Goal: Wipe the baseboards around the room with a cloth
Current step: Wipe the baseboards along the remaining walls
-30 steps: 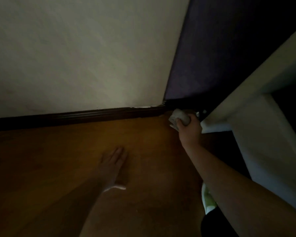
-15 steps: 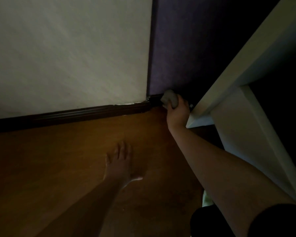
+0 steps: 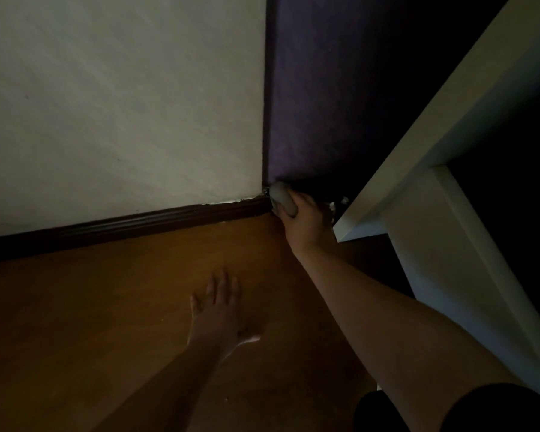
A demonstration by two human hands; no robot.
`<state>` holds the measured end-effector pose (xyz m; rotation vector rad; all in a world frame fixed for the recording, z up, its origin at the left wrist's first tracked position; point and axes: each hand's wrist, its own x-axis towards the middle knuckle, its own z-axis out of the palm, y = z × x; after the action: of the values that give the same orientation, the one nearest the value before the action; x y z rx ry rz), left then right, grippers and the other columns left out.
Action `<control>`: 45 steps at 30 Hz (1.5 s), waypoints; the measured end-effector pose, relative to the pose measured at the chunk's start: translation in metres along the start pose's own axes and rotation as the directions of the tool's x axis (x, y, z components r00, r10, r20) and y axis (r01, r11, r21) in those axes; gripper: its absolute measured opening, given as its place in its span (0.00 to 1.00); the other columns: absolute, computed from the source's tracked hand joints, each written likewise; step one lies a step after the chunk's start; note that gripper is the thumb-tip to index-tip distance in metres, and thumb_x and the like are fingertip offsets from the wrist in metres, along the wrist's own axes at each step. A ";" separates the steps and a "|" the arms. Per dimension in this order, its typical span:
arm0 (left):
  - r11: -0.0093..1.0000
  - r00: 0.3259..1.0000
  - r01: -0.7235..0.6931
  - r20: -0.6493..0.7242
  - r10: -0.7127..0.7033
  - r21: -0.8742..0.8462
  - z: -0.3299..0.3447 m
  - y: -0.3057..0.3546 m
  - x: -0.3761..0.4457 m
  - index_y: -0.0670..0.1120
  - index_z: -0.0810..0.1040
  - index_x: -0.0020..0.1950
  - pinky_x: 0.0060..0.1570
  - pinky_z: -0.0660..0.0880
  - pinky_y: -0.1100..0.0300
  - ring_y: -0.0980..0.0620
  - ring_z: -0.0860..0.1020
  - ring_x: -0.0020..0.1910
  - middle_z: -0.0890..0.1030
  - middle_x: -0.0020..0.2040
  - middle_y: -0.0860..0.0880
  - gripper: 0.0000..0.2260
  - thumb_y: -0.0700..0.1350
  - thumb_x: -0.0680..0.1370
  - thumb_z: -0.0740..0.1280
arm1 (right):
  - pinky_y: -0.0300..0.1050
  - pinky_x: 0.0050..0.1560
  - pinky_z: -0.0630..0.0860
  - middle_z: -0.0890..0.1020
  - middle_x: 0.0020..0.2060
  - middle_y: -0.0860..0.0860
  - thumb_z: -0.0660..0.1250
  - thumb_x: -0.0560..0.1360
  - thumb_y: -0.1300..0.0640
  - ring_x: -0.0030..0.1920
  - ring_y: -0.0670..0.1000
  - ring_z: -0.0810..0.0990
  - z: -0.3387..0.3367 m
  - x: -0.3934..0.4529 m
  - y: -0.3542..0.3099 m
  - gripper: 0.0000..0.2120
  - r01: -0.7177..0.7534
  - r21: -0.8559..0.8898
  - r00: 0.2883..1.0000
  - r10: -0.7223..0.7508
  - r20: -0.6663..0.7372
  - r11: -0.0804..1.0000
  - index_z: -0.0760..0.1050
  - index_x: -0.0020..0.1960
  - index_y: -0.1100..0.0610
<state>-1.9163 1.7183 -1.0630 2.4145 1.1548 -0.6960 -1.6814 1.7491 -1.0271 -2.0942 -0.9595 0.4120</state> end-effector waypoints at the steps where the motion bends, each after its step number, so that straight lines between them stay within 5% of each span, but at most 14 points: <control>1: 1.000 1.000 -0.001 0.005 0.001 0.001 0.000 0.000 0.000 0.49 0.31 0.79 0.73 0.43 0.31 0.40 0.30 0.76 0.26 0.77 0.42 0.59 0.76 0.67 0.65 | 0.32 0.59 0.65 0.76 0.65 0.51 0.68 0.78 0.55 0.64 0.51 0.74 -0.004 -0.001 0.006 0.20 0.024 -0.004 1.000 -0.024 0.018 1.000 0.74 0.70 0.50; 5: 1.000 1.000 -0.011 0.009 0.011 0.011 -0.001 0.000 -0.002 0.48 0.32 0.79 0.74 0.44 0.30 0.40 0.31 0.77 0.27 0.77 0.42 0.58 0.76 0.68 0.63 | 0.45 0.69 0.68 0.72 0.68 0.54 0.68 0.77 0.61 0.68 0.53 0.71 -0.011 -0.011 0.027 0.23 -0.050 -0.037 0.998 0.049 -0.043 0.998 0.72 0.71 0.54; 16: 1.000 1.000 -0.006 0.017 0.006 0.012 0.000 0.000 0.000 0.48 0.31 0.79 0.73 0.42 0.31 0.39 0.31 0.77 0.27 0.76 0.41 0.59 0.77 0.67 0.63 | 0.51 0.72 0.64 0.69 0.71 0.58 0.64 0.80 0.60 0.71 0.57 0.68 0.001 0.019 0.023 0.23 -0.246 -0.100 0.958 0.226 -0.177 0.964 0.66 0.75 0.57; 19: 1.000 1.000 0.006 0.023 -0.007 0.016 0.001 0.000 0.001 0.48 0.31 0.79 0.73 0.42 0.31 0.40 0.31 0.77 0.27 0.77 0.42 0.58 0.77 0.67 0.62 | 0.48 0.71 0.63 0.73 0.69 0.55 0.63 0.80 0.55 0.70 0.54 0.69 0.009 0.013 0.021 0.22 -0.226 -0.199 0.971 0.204 -0.123 0.954 0.69 0.73 0.54; 24: 1.000 1.000 0.007 0.025 -0.007 0.016 0.002 0.001 0.002 0.48 0.31 0.79 0.73 0.42 0.31 0.40 0.30 0.77 0.27 0.77 0.42 0.58 0.77 0.67 0.62 | 0.50 0.69 0.69 0.75 0.66 0.55 0.69 0.76 0.59 0.68 0.55 0.73 0.029 0.000 0.008 0.24 -0.170 0.031 0.985 0.170 -0.010 0.985 0.71 0.71 0.57; 32: 1.000 1.000 -0.003 0.015 0.003 0.003 0.010 -0.003 0.008 0.49 0.30 0.78 0.72 0.41 0.30 0.40 0.27 0.74 0.26 0.76 0.41 0.59 0.77 0.66 0.62 | 0.42 0.62 0.71 0.78 0.63 0.54 0.67 0.78 0.57 0.64 0.54 0.75 0.012 0.007 0.017 0.20 -0.123 0.055 0.987 0.116 0.112 0.991 0.73 0.69 0.55; 36: 1.000 1.000 -0.020 -0.003 0.020 0.019 0.010 -0.004 0.009 0.48 0.31 0.79 0.72 0.43 0.29 0.39 0.30 0.76 0.27 0.76 0.41 0.59 0.77 0.67 0.63 | 0.29 0.43 0.66 0.80 0.58 0.52 0.67 0.78 0.54 0.56 0.49 0.76 0.000 0.013 0.015 0.17 -0.170 0.109 0.971 0.148 0.187 0.979 0.75 0.67 0.51; 41: 1.000 1.000 -0.014 0.011 0.014 0.025 0.008 -0.003 0.007 0.48 0.31 0.79 0.72 0.44 0.29 0.37 0.32 0.77 0.27 0.76 0.40 0.59 0.76 0.67 0.63 | 0.39 0.53 0.71 0.80 0.59 0.50 0.67 0.78 0.56 0.58 0.50 0.77 -0.015 0.015 0.005 0.18 -0.205 0.217 0.965 0.160 0.206 0.954 0.74 0.67 0.51; 45: 1.000 1.000 -0.008 0.027 0.007 0.023 0.000 0.001 0.003 0.46 0.33 0.79 0.72 0.46 0.29 0.36 0.35 0.78 0.29 0.77 0.39 0.58 0.74 0.68 0.66 | 0.47 0.58 0.75 0.80 0.59 0.53 0.68 0.78 0.54 0.59 0.53 0.77 -0.035 -0.006 -0.019 0.18 -0.158 0.059 0.951 0.136 0.277 0.986 0.74 0.67 0.51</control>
<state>-1.9137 1.7192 -1.0642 2.4197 1.1323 -0.7411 -1.6749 1.7345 -0.9904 -2.0772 -0.9257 0.8204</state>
